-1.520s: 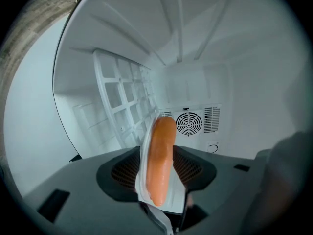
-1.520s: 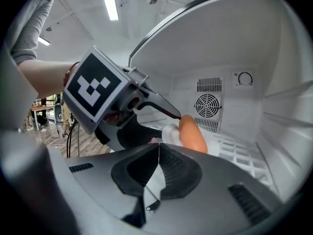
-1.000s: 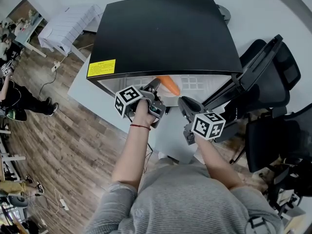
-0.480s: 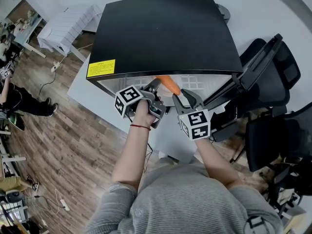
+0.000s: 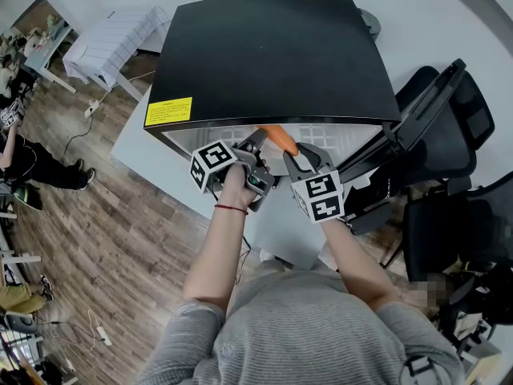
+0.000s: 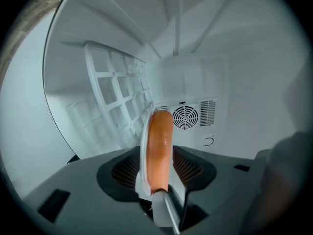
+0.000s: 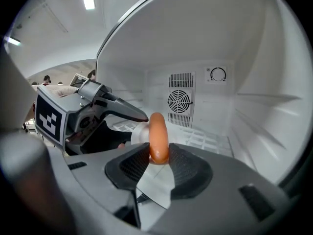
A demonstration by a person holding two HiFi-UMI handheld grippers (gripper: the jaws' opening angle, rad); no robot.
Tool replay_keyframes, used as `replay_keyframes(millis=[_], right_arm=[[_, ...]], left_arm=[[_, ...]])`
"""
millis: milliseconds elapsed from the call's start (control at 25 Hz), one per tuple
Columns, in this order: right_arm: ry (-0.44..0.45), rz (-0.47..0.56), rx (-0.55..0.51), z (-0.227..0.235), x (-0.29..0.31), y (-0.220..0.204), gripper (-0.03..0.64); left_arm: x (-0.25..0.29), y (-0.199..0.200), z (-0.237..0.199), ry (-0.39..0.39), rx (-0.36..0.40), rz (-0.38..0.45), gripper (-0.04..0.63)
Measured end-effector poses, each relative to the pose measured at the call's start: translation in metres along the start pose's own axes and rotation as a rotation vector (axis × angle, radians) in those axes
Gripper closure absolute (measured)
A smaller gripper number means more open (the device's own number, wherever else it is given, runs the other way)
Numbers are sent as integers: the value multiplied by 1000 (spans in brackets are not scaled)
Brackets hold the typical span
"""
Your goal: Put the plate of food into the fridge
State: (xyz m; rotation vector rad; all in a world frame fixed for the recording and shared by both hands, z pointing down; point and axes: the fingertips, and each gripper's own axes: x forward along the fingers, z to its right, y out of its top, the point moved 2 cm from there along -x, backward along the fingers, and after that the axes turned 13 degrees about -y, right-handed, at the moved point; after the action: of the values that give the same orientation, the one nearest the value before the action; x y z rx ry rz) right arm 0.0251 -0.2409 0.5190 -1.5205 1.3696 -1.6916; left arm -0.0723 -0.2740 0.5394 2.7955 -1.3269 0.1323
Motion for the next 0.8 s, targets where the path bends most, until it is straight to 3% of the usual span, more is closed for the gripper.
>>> replay_keyframes(millis=[520, 800], right_arm=[[-28, -32, -37, 9, 11, 3, 489], [-17, -24, -39, 11, 15, 4, 489]], left_arm=[[-20, -29, 10, -26, 98, -129, 379], [-56, -60, 28, -71, 272, -210, 379]])
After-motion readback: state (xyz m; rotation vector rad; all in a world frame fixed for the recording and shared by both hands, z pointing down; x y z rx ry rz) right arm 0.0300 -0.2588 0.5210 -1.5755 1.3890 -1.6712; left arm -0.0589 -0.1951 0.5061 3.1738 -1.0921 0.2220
